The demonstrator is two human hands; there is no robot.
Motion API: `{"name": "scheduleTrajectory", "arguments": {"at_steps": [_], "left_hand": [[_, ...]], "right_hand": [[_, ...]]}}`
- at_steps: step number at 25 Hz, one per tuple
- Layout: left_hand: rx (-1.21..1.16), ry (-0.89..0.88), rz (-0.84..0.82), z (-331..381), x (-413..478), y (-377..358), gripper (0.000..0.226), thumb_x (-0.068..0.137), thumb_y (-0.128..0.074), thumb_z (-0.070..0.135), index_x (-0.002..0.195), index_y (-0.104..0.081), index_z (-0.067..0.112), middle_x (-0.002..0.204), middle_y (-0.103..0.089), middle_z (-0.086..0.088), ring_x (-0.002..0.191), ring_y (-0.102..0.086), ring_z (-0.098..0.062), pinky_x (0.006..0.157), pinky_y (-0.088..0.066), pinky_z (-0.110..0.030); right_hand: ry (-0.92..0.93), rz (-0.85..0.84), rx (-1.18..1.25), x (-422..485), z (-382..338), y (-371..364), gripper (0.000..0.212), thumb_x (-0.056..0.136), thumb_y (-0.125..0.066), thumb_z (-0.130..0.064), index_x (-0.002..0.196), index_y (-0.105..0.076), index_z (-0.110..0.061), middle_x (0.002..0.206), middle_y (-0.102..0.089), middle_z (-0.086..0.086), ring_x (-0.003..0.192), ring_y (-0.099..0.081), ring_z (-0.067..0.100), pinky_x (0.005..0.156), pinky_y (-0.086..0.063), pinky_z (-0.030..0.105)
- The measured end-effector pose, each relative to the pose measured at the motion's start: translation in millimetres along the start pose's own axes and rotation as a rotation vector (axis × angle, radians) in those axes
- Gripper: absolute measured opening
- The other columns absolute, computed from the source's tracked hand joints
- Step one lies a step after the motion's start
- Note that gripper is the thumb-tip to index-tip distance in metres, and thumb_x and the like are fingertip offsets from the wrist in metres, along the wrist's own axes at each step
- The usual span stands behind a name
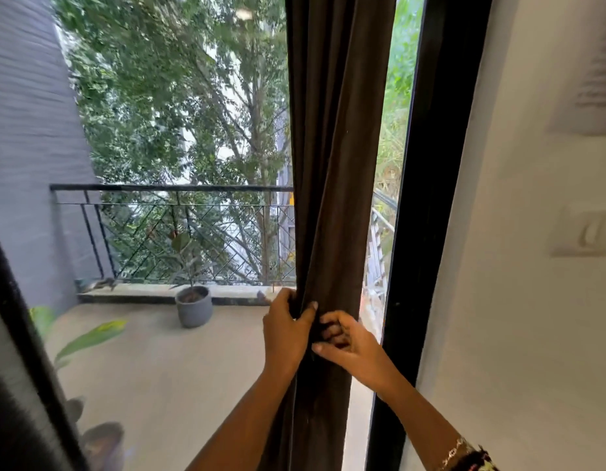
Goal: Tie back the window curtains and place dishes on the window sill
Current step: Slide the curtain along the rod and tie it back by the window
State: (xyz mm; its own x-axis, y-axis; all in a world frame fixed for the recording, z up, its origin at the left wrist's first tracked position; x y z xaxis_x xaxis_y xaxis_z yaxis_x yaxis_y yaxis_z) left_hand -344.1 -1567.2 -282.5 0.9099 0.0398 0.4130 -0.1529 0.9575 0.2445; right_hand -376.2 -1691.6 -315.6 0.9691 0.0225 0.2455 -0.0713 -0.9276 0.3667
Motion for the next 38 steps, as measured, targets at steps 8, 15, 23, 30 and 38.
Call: {"name": "scheduleTrajectory", "arguments": {"at_steps": [8, 15, 23, 30, 38], "left_hand": [[0.037, 0.08, -0.019, -26, -28, -15, 0.036, 0.084, -0.064, 0.017, 0.116, -0.053, 0.008, 0.116, -0.063, -0.009, 0.106, -0.06, -0.026, 0.087, -0.045, -0.027], [-0.072, 0.01, -0.066, -32, -49, -11, 0.029, 0.081, -0.067, 0.022, 0.102, -0.052, 0.035, 0.1, -0.061, 0.022, 0.087, -0.06, 0.009, 0.078, -0.048, -0.008], [-0.071, -0.078, -0.178, -35, -52, -17, 0.052, 0.08, -0.069, 0.013, 0.124, -0.043, 0.019, 0.111, -0.057, 0.018, 0.101, -0.058, 0.007, 0.077, -0.045, -0.005], [-0.168, -0.059, -0.228, -38, -53, -30, 0.048, 0.072, -0.07, 0.022, 0.107, -0.043, 0.042, 0.105, -0.059, 0.013, 0.089, -0.058, 0.015, 0.07, -0.044, -0.002], [-0.089, -0.17, -0.192, -28, -45, -22, 0.054, 0.067, -0.07, 0.035, 0.097, -0.043, 0.071, 0.145, -0.021, 0.015, 0.13, -0.038, -0.008, 0.106, -0.038, -0.028]], "right_hand": [[-0.112, -0.021, -0.104, -28, 46, 16, 0.021, 0.086, -0.057, 0.0, 0.084, -0.057, -0.021, 0.08, -0.055, 0.003, 0.069, -0.056, 0.018, 0.067, -0.046, 0.023], [0.026, -0.093, -0.289, -14, 28, 61, 0.015, 0.086, -0.061, -0.005, 0.078, -0.062, -0.018, 0.07, -0.058, -0.009, 0.068, -0.055, 0.005, 0.066, -0.04, 0.009], [-0.079, 0.099, 0.148, 12, 38, 38, 0.015, 0.097, -0.04, -0.006, 0.097, -0.055, -0.003, 0.091, -0.059, 0.007, 0.088, -0.056, 0.018, 0.075, -0.046, 0.023], [-0.167, 0.105, 0.645, 23, 53, 7, 0.02, 0.094, -0.041, -0.005, 0.104, -0.058, -0.009, 0.089, -0.065, 0.006, 0.081, -0.06, 0.018, 0.069, -0.047, 0.028], [-0.367, 0.126, 0.832, 26, 58, -3, 0.031, 0.086, -0.031, 0.012, 0.087, -0.059, 0.002, 0.065, -0.07, 0.015, 0.058, -0.069, 0.023, 0.053, -0.058, 0.029]]}}
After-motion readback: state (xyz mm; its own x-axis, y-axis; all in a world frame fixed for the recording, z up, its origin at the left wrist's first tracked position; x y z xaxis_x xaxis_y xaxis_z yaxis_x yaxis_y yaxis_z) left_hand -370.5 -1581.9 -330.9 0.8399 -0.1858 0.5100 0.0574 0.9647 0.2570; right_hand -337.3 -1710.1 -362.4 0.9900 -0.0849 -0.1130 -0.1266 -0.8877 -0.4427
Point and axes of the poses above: each hand's wrist, its own x-axis towards the middle knuckle, its own y-axis out of the back of the hand, z = x × y, the point moved 5 cm from there along x, towards the middle knuckle
